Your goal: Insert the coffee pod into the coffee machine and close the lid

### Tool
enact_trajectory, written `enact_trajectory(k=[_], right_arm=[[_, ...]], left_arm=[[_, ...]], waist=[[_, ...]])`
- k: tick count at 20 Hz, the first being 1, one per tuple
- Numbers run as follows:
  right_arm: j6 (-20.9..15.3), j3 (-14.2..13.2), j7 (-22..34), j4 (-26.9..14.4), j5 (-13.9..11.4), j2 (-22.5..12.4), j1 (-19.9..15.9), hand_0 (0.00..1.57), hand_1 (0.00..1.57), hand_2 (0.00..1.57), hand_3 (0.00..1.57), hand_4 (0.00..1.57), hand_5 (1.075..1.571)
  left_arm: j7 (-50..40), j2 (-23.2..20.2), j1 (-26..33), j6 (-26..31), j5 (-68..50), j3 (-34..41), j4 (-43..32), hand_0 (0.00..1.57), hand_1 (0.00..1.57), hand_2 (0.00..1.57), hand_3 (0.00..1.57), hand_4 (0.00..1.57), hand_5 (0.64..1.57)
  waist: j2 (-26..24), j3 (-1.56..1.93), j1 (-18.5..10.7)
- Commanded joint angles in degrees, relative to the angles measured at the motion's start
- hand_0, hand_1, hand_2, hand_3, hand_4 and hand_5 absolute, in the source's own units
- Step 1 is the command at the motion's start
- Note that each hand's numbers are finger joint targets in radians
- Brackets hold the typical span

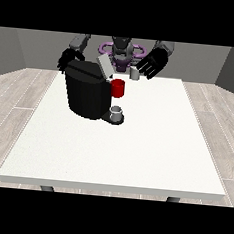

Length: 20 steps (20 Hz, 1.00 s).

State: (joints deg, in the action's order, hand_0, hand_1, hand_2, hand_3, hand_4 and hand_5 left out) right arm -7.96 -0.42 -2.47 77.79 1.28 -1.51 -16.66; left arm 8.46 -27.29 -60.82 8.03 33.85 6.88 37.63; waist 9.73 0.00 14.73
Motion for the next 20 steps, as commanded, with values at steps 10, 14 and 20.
enact_trajectory(k=[10,14,20], right_arm=[[-1.0,-3.1,-2.5,-1.4,0.3,-1.4,-3.5,0.0,0.0,0.0,0.0,0.53,1.571],[-2.0,-0.6,2.4,2.3,-1.4,-0.9,-3.3,0.0,0.0,0.0,0.0,0.48,1.571],[-2.7,1.0,-0.6,1.8,-1.2,1.4,0.0,0.0,0.0,0.0,0.0,0.5,1.571]], left_arm=[[-3.3,0.9,-6.9,1.0,1.2,0.0,0.4,1.26,1.26,1.3,1.24,0.49,1.571],[-2.2,1.1,-5.7,-0.7,2.0,0.2,-1.9,1.31,1.31,1.33,1.23,0.49,1.571],[-4.2,4.0,-5.6,-3.1,3.2,-0.5,-1.9,1.27,1.27,1.3,1.22,0.51,1.571]], waist=[[3.9,0.03,0.9],[3.9,-0.01,3.1],[3.8,0.01,3.7]])
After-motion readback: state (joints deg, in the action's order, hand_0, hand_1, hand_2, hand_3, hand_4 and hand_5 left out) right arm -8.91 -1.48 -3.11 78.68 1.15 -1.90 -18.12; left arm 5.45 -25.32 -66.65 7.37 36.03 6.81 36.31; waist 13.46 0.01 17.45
